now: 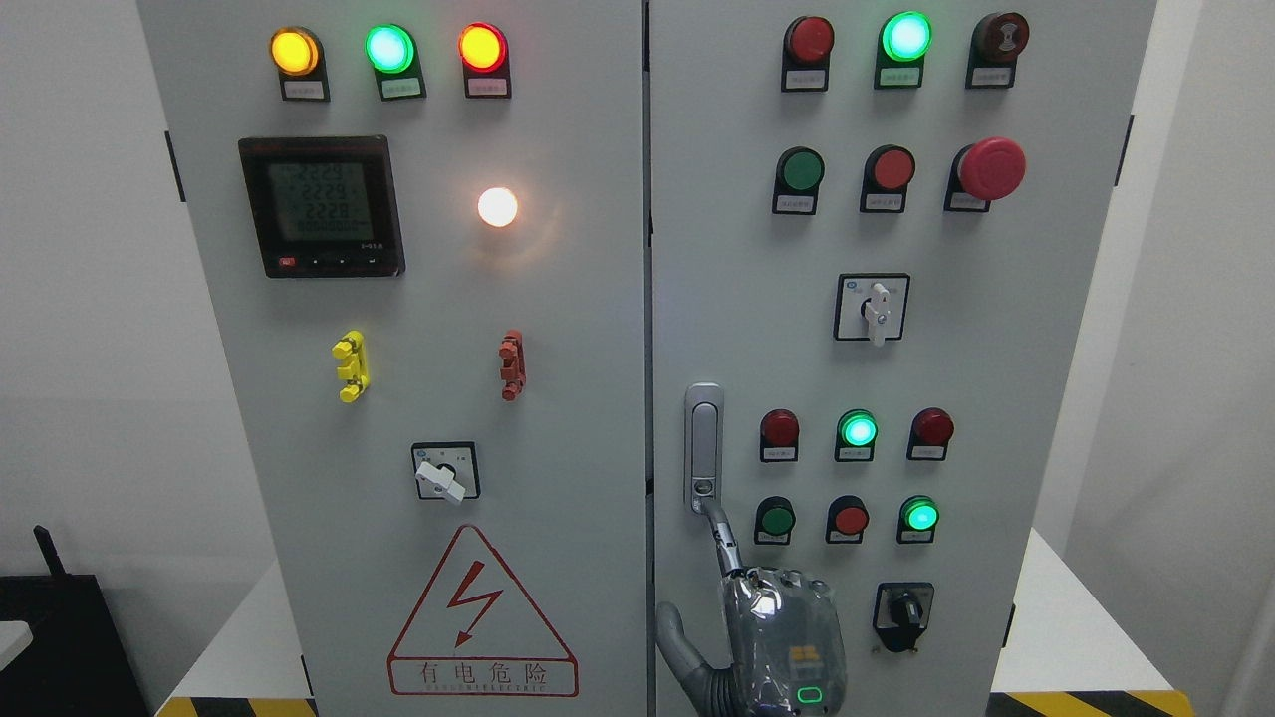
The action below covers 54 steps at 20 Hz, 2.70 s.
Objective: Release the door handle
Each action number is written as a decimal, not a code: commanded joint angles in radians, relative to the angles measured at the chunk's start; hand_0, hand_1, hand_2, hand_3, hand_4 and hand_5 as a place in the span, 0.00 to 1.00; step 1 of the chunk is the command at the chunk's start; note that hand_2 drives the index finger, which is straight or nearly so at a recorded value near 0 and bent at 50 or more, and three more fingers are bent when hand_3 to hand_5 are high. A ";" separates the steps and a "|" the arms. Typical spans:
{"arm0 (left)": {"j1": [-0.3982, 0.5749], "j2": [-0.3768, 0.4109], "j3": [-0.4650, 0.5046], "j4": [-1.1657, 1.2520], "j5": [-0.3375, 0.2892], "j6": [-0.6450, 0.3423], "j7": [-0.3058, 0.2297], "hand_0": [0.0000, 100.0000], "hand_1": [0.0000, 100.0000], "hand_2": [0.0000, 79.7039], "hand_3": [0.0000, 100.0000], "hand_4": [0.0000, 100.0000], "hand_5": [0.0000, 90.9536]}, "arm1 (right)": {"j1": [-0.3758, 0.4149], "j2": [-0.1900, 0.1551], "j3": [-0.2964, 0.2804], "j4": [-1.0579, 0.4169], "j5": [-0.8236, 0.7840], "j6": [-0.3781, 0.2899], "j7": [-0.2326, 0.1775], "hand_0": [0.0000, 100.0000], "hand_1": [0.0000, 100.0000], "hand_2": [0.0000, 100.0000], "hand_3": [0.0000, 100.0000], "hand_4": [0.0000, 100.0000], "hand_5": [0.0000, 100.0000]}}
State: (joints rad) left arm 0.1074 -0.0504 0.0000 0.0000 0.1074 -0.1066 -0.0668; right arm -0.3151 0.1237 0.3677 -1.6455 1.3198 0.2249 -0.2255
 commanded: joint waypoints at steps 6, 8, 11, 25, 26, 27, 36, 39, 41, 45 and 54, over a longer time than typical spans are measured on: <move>0.000 0.000 -0.014 0.020 0.000 0.001 -0.001 0.12 0.39 0.00 0.00 0.00 0.00 | 0.004 -0.003 0.001 0.006 -0.001 -0.002 0.002 0.39 0.37 0.00 1.00 1.00 1.00; 0.000 0.000 -0.014 0.020 0.000 0.001 -0.001 0.12 0.39 0.00 0.00 0.00 0.00 | 0.004 -0.003 0.001 0.006 -0.001 -0.002 0.003 0.39 0.37 0.00 1.00 1.00 1.00; 0.000 0.000 -0.014 0.020 0.000 0.001 -0.001 0.12 0.39 0.00 0.00 0.00 0.00 | 0.005 -0.003 0.001 0.009 -0.001 -0.002 0.003 0.39 0.37 0.00 1.00 1.00 1.00; 0.000 0.000 -0.014 0.020 0.000 0.001 -0.001 0.12 0.39 0.00 0.00 0.00 0.00 | 0.005 -0.004 0.002 0.012 -0.002 -0.006 0.002 0.39 0.37 0.00 1.00 1.00 1.00; 0.000 0.000 -0.014 0.020 0.000 0.001 -0.001 0.12 0.39 0.00 0.00 0.00 0.00 | 0.005 -0.004 0.002 0.010 -0.002 -0.006 0.002 0.39 0.37 0.00 1.00 1.00 1.00; 0.000 0.000 -0.014 0.020 0.000 0.001 -0.001 0.12 0.39 0.00 0.00 0.00 0.00 | 0.005 -0.004 0.002 0.009 -0.002 -0.006 0.000 0.39 0.37 0.00 1.00 1.00 1.00; 0.000 0.000 -0.014 0.020 0.000 0.001 -0.001 0.12 0.39 0.00 0.00 0.00 0.00 | -0.001 -0.004 0.005 0.003 -0.002 -0.010 -0.008 0.39 0.37 0.00 1.00 1.00 1.00; 0.000 0.000 -0.014 0.020 0.000 0.001 -0.001 0.12 0.39 0.00 0.00 0.00 0.00 | 0.002 -0.004 0.005 0.003 -0.002 -0.010 -0.009 0.39 0.36 0.00 1.00 1.00 1.00; 0.000 0.000 -0.014 0.020 0.000 0.001 -0.001 0.12 0.39 0.00 0.00 0.00 0.00 | 0.004 -0.004 0.005 0.000 -0.002 -0.010 -0.011 0.39 0.36 0.00 1.00 1.00 1.00; 0.000 0.000 -0.014 0.020 0.000 0.001 -0.001 0.12 0.39 0.00 0.00 0.00 0.00 | 0.004 -0.004 0.007 -0.010 -0.002 -0.010 -0.011 0.39 0.36 0.00 1.00 1.00 1.00; 0.000 0.000 -0.014 0.020 0.000 0.001 -0.001 0.12 0.39 0.00 0.00 0.00 0.00 | 0.019 -0.007 0.002 -0.019 -0.002 -0.074 -0.057 0.42 0.37 0.20 1.00 0.87 0.93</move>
State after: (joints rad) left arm 0.1073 -0.0505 0.0000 0.0000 0.1074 -0.1065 -0.0668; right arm -0.3055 0.1192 0.3730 -1.6533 1.3177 0.1808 -0.2712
